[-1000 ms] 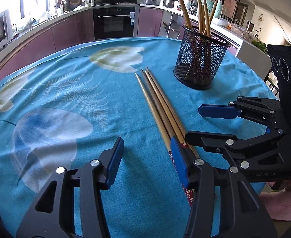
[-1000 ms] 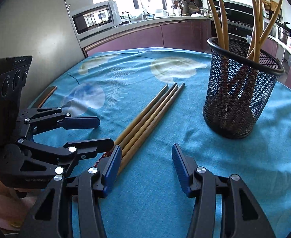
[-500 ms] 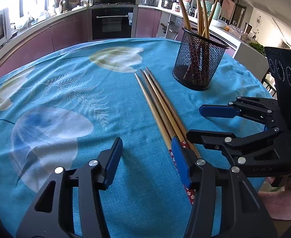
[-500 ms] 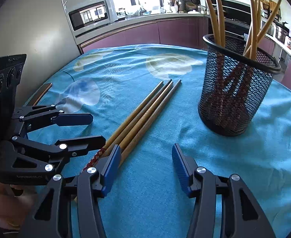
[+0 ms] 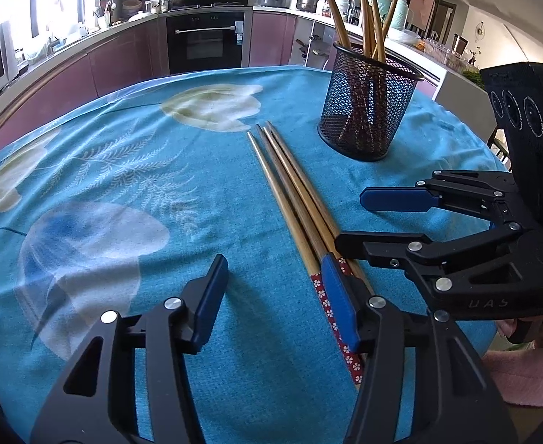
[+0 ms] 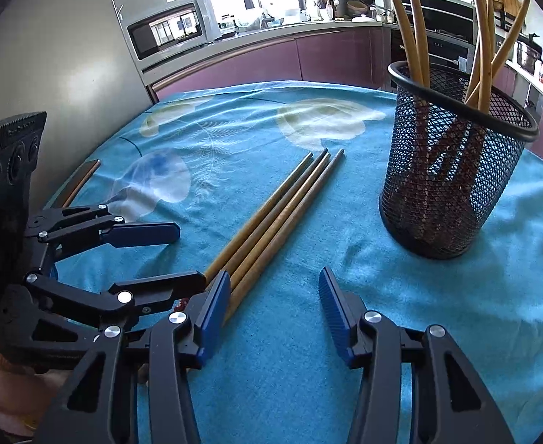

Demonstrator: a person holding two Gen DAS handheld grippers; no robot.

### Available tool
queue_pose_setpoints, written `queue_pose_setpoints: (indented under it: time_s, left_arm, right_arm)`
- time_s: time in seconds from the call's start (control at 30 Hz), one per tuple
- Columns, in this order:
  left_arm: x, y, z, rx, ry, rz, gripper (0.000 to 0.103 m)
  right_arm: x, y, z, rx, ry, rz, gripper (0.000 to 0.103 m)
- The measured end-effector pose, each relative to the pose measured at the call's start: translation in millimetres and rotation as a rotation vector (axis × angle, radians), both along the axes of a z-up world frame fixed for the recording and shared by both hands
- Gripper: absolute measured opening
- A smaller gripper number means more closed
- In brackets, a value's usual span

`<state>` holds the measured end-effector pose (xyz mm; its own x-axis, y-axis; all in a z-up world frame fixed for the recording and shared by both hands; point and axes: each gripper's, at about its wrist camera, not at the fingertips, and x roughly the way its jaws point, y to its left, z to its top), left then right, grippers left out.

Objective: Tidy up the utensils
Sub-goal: 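Lower both open grippers over the remaining chopsticks on the cloth, then grasp a chopstick with the right gripper while the left gripper grasps another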

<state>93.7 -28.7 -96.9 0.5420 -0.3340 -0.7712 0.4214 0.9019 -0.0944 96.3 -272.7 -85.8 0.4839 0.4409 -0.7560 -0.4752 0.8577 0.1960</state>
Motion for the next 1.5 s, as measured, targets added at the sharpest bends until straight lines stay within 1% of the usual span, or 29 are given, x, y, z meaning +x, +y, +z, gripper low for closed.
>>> queue_pose_setpoints:
  time_s: [0.07,0.13,0.2,0.23,0.3,0.43,0.5,0.53,0.57,0.63,0.7,0.77,0.87,0.93,1.0,1.07,1.17,1.23,1.27,1.33,1.4,1.47,1.5]
  left_arm:
    - [0,0,0,0.01,-0.002,0.002,0.048]
    - [1,2,0,0.004,0.003,0.009,0.044]
    - [3,5,1,-0.006,0.008,0.022,0.04]
    - [4,7,1,-0.012,0.013,0.026,0.039]
    - [6,9,1,-0.019,0.02,0.029,0.038]
    - [12,2,0,0.0,0.015,0.026,0.039]
    - [16,-1,-2,0.007,0.015,0.03,0.036]
    - [17,-2,-1,0.009,0.015,0.031,0.034]
    - [19,-3,-1,0.007,0.018,0.032,0.029]
    - [23,-4,-1,-0.005,0.027,0.037,0.023]
    - [24,-5,-2,-0.003,0.026,0.048,0.019]
    - [26,-4,-2,-0.019,0.034,0.057,0.009]
    - [27,0,-3,-0.046,0.047,0.078,0.008]
    - [26,3,-2,-0.054,0.045,0.093,0.007]
    - [24,6,1,-0.069,0.042,0.103,0.007]
    - [21,9,5,-0.081,0.034,0.104,0.007]
    - [17,12,8,-0.101,0.031,0.09,0.007]
    - [13,11,8,-0.099,0.029,0.077,0.007]
    - [12,10,8,-0.098,0.029,0.073,0.007]
    - [12,9,8,-0.1,0.03,0.067,0.007]
    - [11,8,7,-0.103,0.03,0.057,0.007]
    - [11,7,6,-0.098,0.032,0.053,0.007]
    - [11,6,5,-0.098,0.036,0.049,0.007]
  right_arm:
    - [0,0,0,-0.006,-0.001,0.001,0.047]
    - [0,-2,1,-0.014,-0.001,-0.008,0.047]
    - [1,-4,1,-0.031,0.0,-0.019,0.042]
    - [1,-7,1,-0.026,0.005,-0.022,0.041]
    - [3,-8,1,-0.028,0.008,-0.027,0.041]
    - [10,-2,0,-0.038,0.007,-0.032,0.041]
    - [15,1,0,-0.043,0.004,-0.038,0.04]
    - [17,2,-1,-0.047,0.003,-0.041,0.039]
    - [19,2,-1,-0.044,0.003,-0.047,0.038]
    - [23,1,-1,-0.037,0.005,-0.065,0.031]
    - [25,-3,-2,-0.02,0.014,-0.082,0.022]
    - [26,-10,-2,0.019,0.031,-0.089,0.017]
    - [26,-18,-1,0.071,0.053,-0.094,0.009]
    - [25,-22,-1,0.088,0.055,-0.103,0.007]
    - [24,-26,0,0.112,0.063,-0.109,0.002]
    - [23,-31,0,0.131,0.069,-0.118,0.002]
    - [22,-33,-3,0.122,0.085,-0.124,0.004]
    - [23,-34,-3,0.123,0.082,-0.138,0.01]
    - [23,-32,-3,0.118,0.08,-0.133,0.015]
    - [25,-28,-3,0.11,0.073,-0.127,0.019]
    - [26,-21,-4,0.081,0.068,-0.117,0.029]
    - [26,-15,-3,0.054,0.048,-0.112,0.032]
    - [26,-11,-3,0.029,0.034,-0.107,0.031]
